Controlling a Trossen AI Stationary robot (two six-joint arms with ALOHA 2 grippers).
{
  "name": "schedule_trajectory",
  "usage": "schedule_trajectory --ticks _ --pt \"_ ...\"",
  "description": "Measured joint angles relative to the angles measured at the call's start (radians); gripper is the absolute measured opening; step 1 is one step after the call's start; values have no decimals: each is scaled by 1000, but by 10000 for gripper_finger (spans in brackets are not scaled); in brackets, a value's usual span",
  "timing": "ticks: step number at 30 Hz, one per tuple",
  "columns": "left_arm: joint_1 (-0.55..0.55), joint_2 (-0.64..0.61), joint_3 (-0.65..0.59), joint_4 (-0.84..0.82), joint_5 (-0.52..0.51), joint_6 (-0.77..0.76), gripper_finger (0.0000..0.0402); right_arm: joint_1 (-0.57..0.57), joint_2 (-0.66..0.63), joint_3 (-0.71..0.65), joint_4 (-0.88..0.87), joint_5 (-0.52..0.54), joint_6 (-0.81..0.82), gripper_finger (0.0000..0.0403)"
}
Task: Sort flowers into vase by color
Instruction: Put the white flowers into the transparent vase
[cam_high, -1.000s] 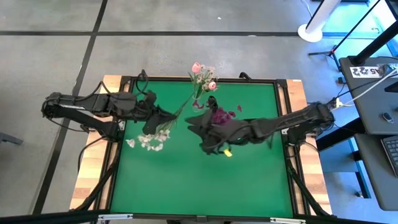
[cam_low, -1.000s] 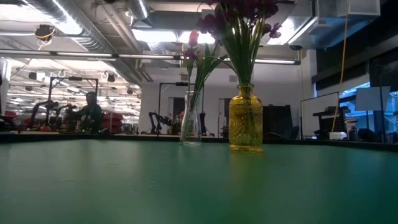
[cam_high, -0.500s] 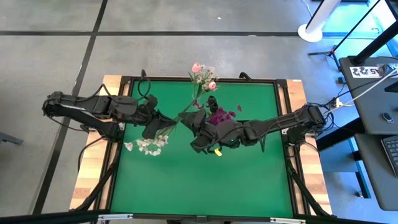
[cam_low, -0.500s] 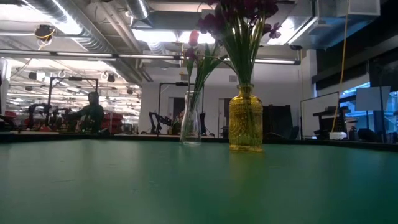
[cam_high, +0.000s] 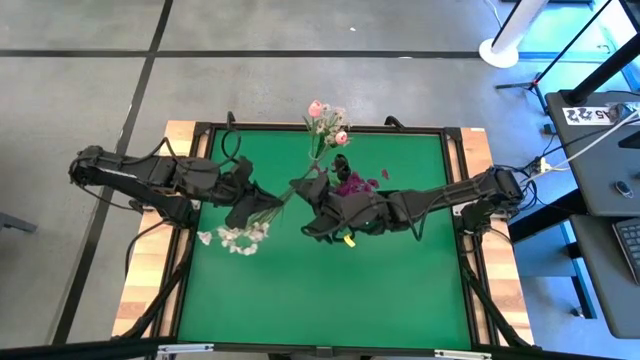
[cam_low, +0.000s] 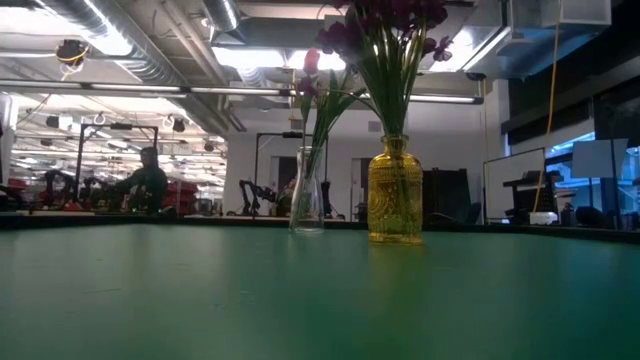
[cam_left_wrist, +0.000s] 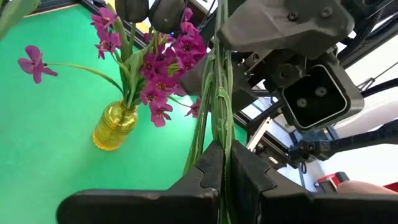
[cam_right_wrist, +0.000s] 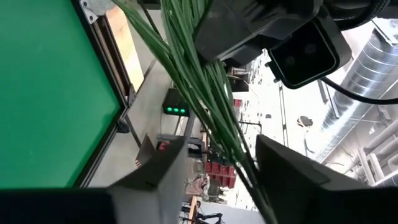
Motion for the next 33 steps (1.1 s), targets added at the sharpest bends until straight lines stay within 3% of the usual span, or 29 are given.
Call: schedule_trajectory --ticks 12,20,33 --pt "0 0 0 3 2 1 11 0 0 0 -13 2 0 14" --pt "0 0 0 6 32 73 20 2 0 0 -12 32 -6 10" --pt "0 -44 0 83 22 222 122 0 -1 0 -19 127 -31 5"
